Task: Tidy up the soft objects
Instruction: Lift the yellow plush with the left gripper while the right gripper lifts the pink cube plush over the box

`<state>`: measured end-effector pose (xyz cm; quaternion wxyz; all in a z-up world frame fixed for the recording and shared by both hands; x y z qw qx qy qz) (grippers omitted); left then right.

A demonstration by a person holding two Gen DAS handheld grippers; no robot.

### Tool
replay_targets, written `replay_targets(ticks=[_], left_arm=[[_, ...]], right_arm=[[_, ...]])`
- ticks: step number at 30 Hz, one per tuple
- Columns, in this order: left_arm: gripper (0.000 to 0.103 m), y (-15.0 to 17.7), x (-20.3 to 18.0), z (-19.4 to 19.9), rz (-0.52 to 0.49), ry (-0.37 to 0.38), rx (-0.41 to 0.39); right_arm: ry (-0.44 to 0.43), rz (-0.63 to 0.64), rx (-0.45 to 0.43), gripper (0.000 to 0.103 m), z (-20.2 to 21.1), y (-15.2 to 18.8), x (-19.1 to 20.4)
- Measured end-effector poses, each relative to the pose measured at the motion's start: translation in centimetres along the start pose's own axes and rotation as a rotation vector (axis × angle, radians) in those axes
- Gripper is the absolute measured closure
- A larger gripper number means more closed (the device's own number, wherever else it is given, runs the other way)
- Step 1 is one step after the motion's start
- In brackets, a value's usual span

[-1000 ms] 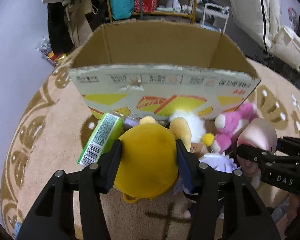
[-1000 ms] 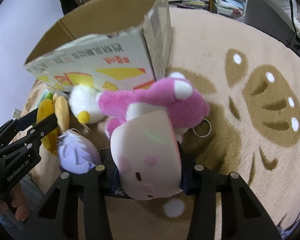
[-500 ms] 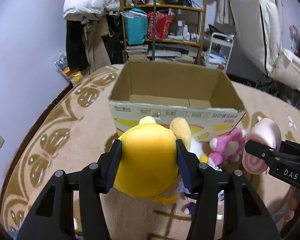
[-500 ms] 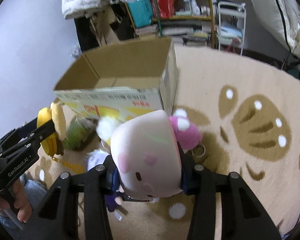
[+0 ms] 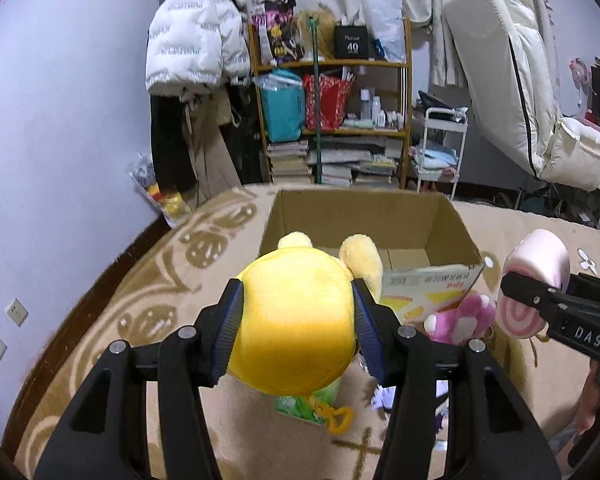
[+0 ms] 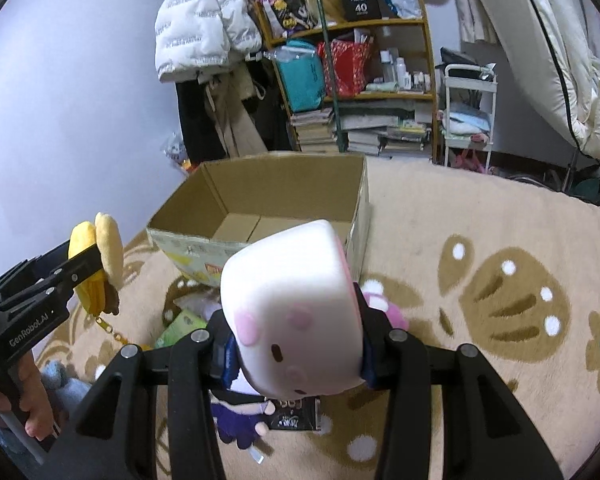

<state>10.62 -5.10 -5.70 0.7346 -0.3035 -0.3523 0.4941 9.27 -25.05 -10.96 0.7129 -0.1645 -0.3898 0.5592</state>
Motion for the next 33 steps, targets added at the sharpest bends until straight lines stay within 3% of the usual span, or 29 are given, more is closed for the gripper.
replay_targets(ticks=[12, 21, 33], left_arm=[[0.051, -4.1, 1.0, 0.3, -0.018, -0.023, -0.090], [0.050, -8.7, 1.8, -1.8, -0.040, -0.044, -0.145], [0.050, -7.8, 1.9, -8.0, -0.042, -0.029, -0.063]], right_arm=[[-0.024, 0.047, -0.113, 0.055, 2.0, -4.6, 1.6], [-0.024, 0.070, -0.154, 0.054, 0.3, -8.7, 2.2], [-0.056, 0.099, -0.185, 0.053, -3.7, -9.7, 2.4]])
Point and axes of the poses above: each gripper's, at about its wrist camera, not at the fingertips, and z roughly against the way its jaws point, x to its left, y to its underside, the point moved 6 cm from there along -z, roughly the way its jaws point, and after that the axes turned 9 degrees about -z, right-handed, at the moved point
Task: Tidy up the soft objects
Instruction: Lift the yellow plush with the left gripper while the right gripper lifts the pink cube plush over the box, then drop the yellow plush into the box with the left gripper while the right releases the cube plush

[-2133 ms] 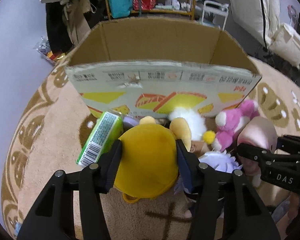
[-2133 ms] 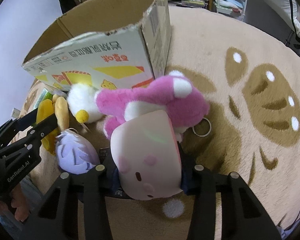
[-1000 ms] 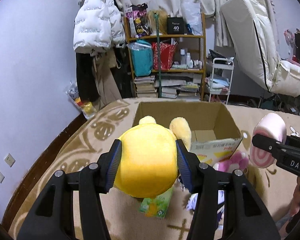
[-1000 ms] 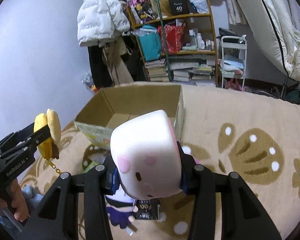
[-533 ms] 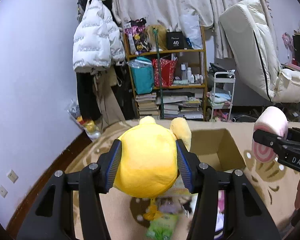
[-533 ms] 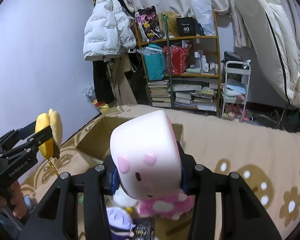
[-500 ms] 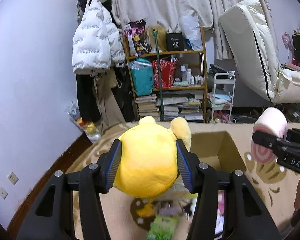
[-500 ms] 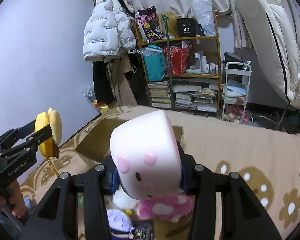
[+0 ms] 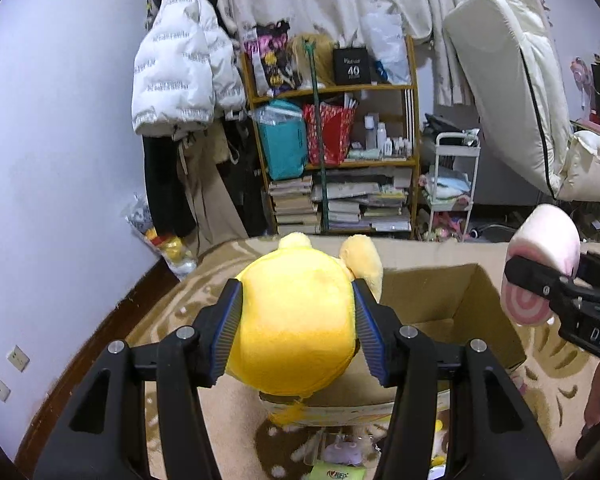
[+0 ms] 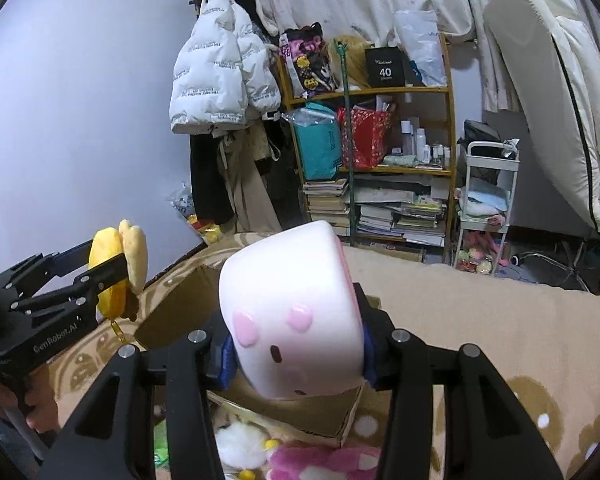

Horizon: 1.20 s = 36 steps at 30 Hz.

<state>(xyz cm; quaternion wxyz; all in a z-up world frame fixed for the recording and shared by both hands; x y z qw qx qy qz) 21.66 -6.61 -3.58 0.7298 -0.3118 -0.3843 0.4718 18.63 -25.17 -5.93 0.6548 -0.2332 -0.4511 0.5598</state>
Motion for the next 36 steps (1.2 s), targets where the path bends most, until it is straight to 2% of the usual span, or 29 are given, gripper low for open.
replay_targets(ticks=[8, 16, 20, 25, 29, 31, 32, 34, 36], left_arm=[[0.049, 2.0, -0.5, -3.4, 0.028, 0.057, 0.084], [0.046, 2.5, -1.2, -4.2, 0.009, 0.073, 0.093], [0.045, 2.5, -1.4, -4.2, -0.009, 0.081, 0.087], [0.040, 2.5, -1.7, -4.5, -0.003, 0.113, 0.096], [0.035, 2.9, -1.6, -4.7, -0.008, 0.096, 0.117], [0.028, 2.8, -1.4, -4.6, 0.000, 0.090, 0.119], [0.025, 2.8, -1.1, -4.4, 0.009, 0.077, 0.116], [0.014, 2.7, -0.6, -4.0, 0.018, 0.046, 0.101], [0.011, 2.5, -0.1, -3.5, 0.013, 0.032, 0.090]], right_arm=[[-0.007, 0.027, 0.076, 0.053, -2.9, 2.8, 0.3], [0.000, 0.069, 0.083, 0.051, -4.1, 3.0, 1.3], [0.001, 0.047, 0.085, 0.049, -4.6, 3.0, 0.8], [-0.028, 0.002, 0.093, 0.047, -5.1, 2.8, 0.4], [-0.052, -0.011, 0.115, 0.044, -5.5, 3.1, 0.3], [-0.051, -0.008, 0.130, 0.042, -5.7, 3.5, 0.3], [-0.055, -0.005, 0.136, 0.040, -5.8, 3.6, 0.4], [-0.058, 0.000, 0.135, 0.027, -5.8, 3.7, 0.5], [-0.065, 0.003, 0.123, 0.007, -5.4, 3.6, 0.6]])
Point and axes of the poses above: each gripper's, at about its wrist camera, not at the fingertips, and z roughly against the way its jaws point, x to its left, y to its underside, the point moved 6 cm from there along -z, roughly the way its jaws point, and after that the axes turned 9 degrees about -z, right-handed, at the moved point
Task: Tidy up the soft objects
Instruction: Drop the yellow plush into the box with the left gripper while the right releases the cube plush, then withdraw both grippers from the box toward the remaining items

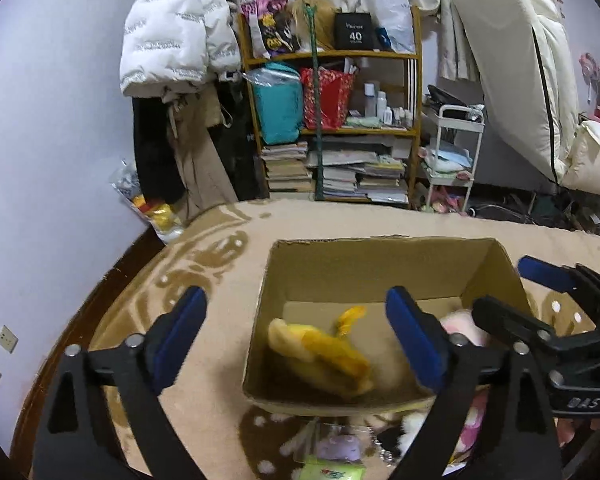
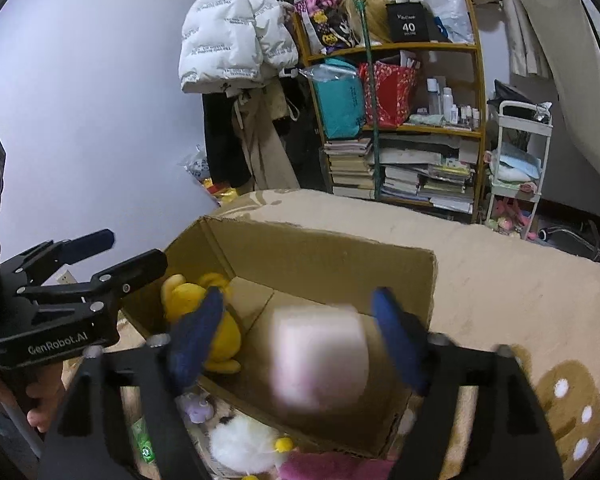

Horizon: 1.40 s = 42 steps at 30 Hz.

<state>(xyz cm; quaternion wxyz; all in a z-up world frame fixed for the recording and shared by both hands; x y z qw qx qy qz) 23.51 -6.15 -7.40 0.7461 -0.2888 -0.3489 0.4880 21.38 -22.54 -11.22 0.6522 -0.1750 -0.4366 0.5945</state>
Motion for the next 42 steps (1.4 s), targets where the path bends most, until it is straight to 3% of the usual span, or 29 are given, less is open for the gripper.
replay_targets(ticks=[2, 11, 26, 31, 42], left_arm=[[0.011, -0.1, 0.5, 0.5, 0.002, -0.011, 0.000], [0.010, 0.8, 1.4, 3.2, -0.020, -0.030, 0.027], [0.010, 3.7, 2.0, 10.8, -0.044, -0.071, 0.057], [0.010, 5.2, 2.0, 12.5, -0.026, -0.046, 0.092], [0.010, 7.2, 1.5, 12.3, -0.065, -0.049, 0.137]], right_arm=[[0.001, 0.001, -0.015, 0.000, 0.4, -0.1, 0.1], [0.058, 0.011, -0.001, 0.000, 2.3, 0.2, 0.6], [0.113, 0.067, 0.010, 0.000, 9.0, 2.6, 2.5], [0.118, 0.096, 0.012, 0.000, 10.6, 3.4, 3.4], [0.122, 0.084, 0.059, 0.000, 12.0, 6.7, 4.3]])
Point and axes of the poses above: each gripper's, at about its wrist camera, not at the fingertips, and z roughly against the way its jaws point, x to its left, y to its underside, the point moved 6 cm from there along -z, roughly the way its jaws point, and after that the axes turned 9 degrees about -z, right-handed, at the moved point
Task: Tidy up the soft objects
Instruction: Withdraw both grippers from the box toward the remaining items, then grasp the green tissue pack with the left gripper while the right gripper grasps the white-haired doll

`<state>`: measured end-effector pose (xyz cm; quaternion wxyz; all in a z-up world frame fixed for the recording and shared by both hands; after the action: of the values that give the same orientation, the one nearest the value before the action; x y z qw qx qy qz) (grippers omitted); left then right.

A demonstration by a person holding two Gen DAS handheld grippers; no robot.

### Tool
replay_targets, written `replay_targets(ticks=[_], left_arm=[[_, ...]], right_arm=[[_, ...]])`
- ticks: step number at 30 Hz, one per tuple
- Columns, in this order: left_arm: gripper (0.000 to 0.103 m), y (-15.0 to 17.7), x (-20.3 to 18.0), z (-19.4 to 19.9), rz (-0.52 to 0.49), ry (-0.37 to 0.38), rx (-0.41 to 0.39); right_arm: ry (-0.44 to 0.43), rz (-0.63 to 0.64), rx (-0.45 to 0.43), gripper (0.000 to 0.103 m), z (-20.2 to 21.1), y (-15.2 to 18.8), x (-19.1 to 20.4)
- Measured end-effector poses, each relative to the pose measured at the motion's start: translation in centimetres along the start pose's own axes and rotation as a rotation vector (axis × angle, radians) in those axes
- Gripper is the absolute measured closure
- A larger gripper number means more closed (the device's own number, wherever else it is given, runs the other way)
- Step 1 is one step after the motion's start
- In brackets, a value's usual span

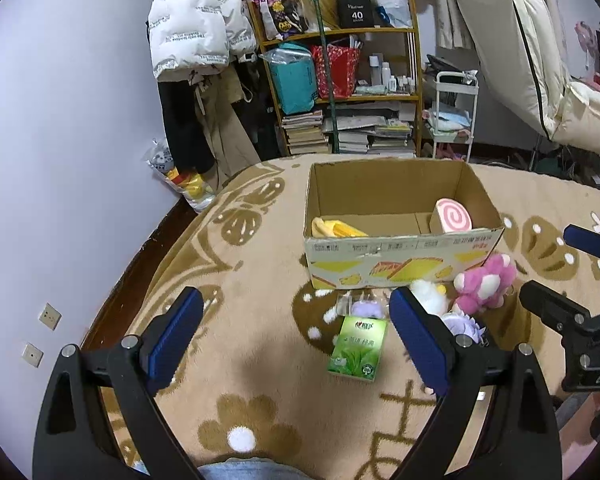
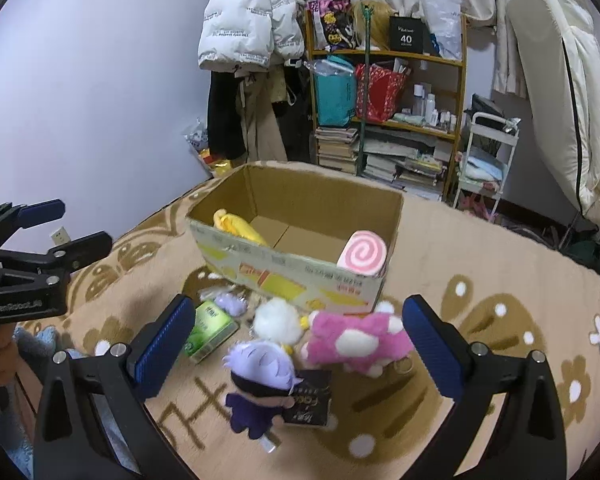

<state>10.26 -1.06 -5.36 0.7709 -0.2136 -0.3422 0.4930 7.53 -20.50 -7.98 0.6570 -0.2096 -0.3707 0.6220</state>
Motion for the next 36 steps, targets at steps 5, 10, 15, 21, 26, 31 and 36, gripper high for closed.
replay_targets(ticks=[5, 10, 15, 21, 26, 31, 36], left_arm=[[0.010, 0.8, -0.1, -2.1, 0.004, 0.032, 0.061], [0.010, 1.5, -0.7, -4.2, -0.009, 0.066, 0.118], [0.010, 1.9, -1.5, -6.1, -0.025, 0.077, 0.163], [0.010, 2.4, -2.1, -8.4, -0.024, 0.106, 0.222], [0.010, 2.6, -2.7, -10.0, -0.020, 0.142, 0.252], [0.010, 3.5, -3.6, -11.9, -0.002, 0.210, 0.318], [0.010, 4.0, -3.9, -13.1, -0.012, 0.198, 0.349]], right_arm=[[0.012, -0.014, 0.018, 0.000, -0.8, 0.7, -0.1], [0.023, -0.017, 0.050, 0.000, -2.1, 1.5, -0.4], [0.033, -0.023, 0.094, 0.000, -3.6, 2.1, -0.4], [0.032, -0.037, 0.150, 0.000, -5.3, 3.1, -0.3], [0.028, -0.054, 0.197, 0.000, -6.5, 3.8, -0.3], [0.032, -0.068, 0.243, 0.000, -8.0, 4.6, -0.3], [0.044, -0.056, 0.280, 0.000, -9.2, 5.4, -0.1]])
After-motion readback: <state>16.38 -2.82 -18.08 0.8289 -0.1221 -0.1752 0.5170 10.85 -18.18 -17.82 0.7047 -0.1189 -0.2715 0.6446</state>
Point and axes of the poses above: each gripper's, at about its wrist camera, not at the fingertips, and z roughly against the way its jaws point, x to its left, y to its underside, the point moved 6 cm from there along -z, roughly the way its jaws point, and after that the axes turned 9 degrees about -z, right-handed, at the moved point
